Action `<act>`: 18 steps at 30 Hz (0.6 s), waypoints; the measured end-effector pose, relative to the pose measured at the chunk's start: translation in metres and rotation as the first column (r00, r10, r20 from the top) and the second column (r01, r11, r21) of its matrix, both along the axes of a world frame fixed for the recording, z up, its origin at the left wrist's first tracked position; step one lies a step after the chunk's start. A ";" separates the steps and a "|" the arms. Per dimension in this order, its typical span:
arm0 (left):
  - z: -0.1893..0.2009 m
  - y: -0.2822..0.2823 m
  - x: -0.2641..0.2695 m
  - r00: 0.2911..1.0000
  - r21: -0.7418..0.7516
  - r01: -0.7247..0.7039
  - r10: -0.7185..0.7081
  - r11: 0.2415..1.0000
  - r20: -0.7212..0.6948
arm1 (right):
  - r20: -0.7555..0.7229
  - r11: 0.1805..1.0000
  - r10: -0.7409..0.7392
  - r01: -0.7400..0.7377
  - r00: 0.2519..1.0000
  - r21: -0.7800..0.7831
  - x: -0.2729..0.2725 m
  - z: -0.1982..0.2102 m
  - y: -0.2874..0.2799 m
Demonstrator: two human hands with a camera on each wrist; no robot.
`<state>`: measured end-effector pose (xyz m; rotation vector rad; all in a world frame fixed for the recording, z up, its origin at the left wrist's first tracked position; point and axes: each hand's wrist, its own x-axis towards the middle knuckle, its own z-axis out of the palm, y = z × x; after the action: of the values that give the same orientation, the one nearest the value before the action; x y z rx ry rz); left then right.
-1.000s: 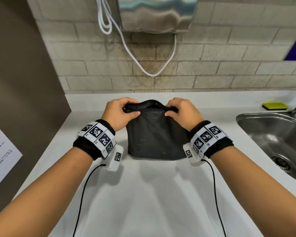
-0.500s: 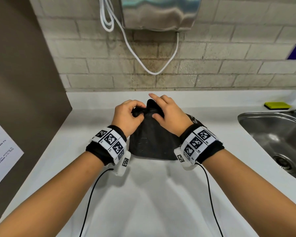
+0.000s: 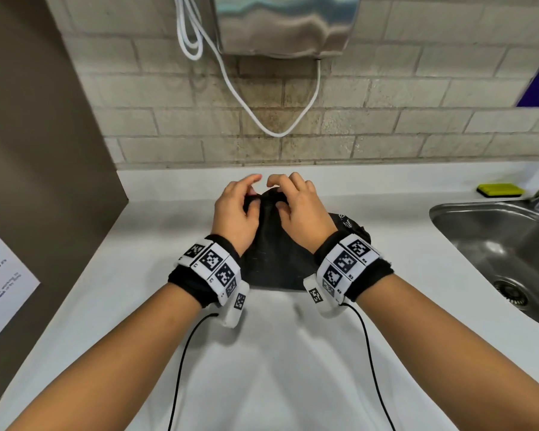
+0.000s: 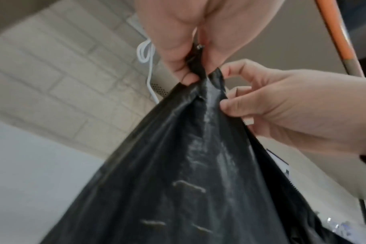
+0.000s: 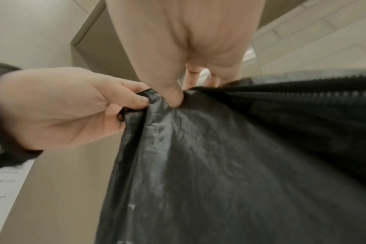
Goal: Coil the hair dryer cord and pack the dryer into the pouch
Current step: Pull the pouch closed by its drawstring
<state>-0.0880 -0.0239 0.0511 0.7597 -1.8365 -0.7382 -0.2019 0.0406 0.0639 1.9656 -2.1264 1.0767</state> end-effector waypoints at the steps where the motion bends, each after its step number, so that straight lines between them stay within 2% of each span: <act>1: 0.002 0.000 0.001 1.000 0.019 -0.014 0.014 1.000 -0.022 | -0.021 1.000 -0.006 0.006 1.000 -0.008 0.000 -0.001 0.001; 3: 0.003 -0.003 0.003 0.997 0.052 -0.038 0.042 0.998 -0.066 | -0.048 1.000 -0.022 0.021 0.999 -0.013 -0.001 -0.002 0.001; 6: -0.003 -0.007 0.009 0.995 0.049 -0.072 0.074 0.996 -0.061 | -0.024 0.999 -0.033 0.032 0.999 -0.012 -0.003 -0.002 -0.001; 9: -0.012 -0.011 0.017 0.996 0.258 -0.018 0.038 0.966 -0.076 | -0.017 0.999 -0.048 0.048 0.999 -0.017 -0.002 -0.002 -0.005; 11: -0.013 -0.014 0.023 0.984 0.344 0.037 0.024 0.938 -0.174 | 0.008 0.998 -0.041 0.041 0.999 -0.057 -0.002 -0.004 -0.006; 13: -0.009 -0.014 0.027 0.949 0.362 0.112 0.008 0.925 -0.316 | 0.041 0.993 -0.020 0.025 0.999 -0.118 -0.002 -0.007 -0.007; 15: -0.006 -0.012 0.027 0.917 0.361 0.168 -0.011 0.917 -0.398 | 0.059 0.988 -0.022 0.031 0.998 -0.151 -0.001 -0.010 -0.008; 18: -0.006 -0.009 0.022 0.930 0.297 0.135 -0.018 0.945 -0.366 | 0.078 0.991 -0.049 0.058 0.996 -0.117 0.000 -0.012 -0.009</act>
<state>-0.0660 -0.0333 0.0449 0.7015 -1.4368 -1.1650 -0.2018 0.0313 0.0517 1.8337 -2.0844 1.2552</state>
